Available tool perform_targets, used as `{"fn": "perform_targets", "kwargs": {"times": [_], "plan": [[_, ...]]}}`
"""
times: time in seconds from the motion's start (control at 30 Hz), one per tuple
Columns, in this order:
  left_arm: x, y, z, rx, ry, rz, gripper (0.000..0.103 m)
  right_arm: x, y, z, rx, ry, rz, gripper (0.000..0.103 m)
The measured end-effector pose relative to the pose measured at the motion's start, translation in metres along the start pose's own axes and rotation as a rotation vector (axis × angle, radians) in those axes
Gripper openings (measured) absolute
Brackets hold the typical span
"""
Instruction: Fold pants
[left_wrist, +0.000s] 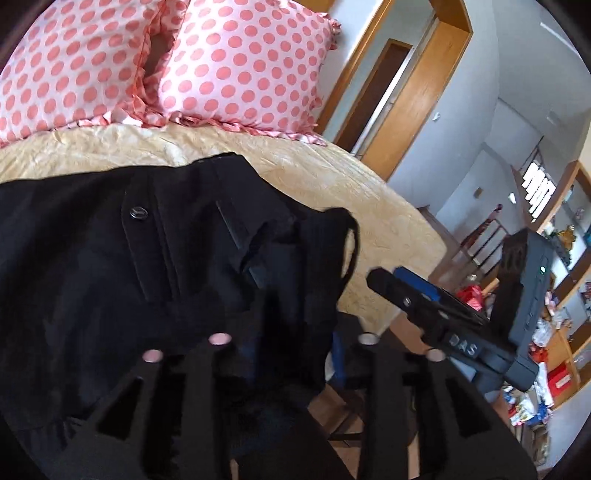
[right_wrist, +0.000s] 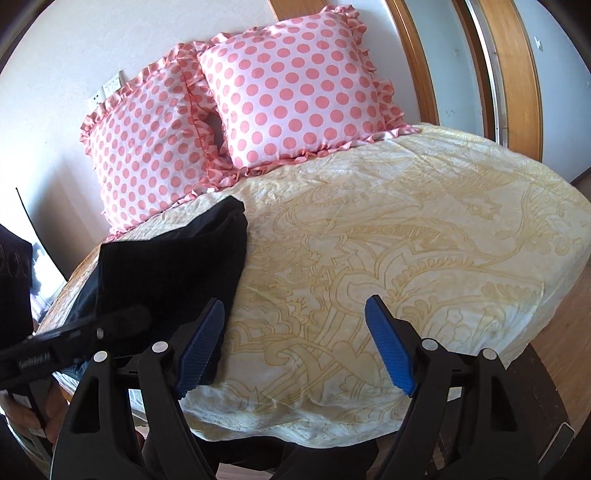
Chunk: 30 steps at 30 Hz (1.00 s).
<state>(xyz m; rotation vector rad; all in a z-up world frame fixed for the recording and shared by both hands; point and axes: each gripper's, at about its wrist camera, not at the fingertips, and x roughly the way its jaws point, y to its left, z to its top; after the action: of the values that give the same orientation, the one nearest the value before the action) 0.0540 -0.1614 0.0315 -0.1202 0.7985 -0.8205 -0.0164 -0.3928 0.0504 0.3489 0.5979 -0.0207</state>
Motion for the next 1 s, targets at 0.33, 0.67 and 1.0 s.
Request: {"fn": "perform_targets", "kwargs": {"times": [0.33,0.67,1.0], "plan": [[-0.082,0.041,-0.006,0.073,-0.188,0.315,0.092,-0.008,0.077,0.025,-0.207,-0.099,0.175,0.080],[-0.073,0.102,-0.027,-0.053,-0.076,0.476,0.093,0.063,0.129,-0.004,-0.305,0.145,0.197,0.080],[-0.080,0.102,-0.044,-0.006,-0.120,0.462,0.099,0.044,0.104,0.028,-0.252,0.106,0.212,0.081]]}}
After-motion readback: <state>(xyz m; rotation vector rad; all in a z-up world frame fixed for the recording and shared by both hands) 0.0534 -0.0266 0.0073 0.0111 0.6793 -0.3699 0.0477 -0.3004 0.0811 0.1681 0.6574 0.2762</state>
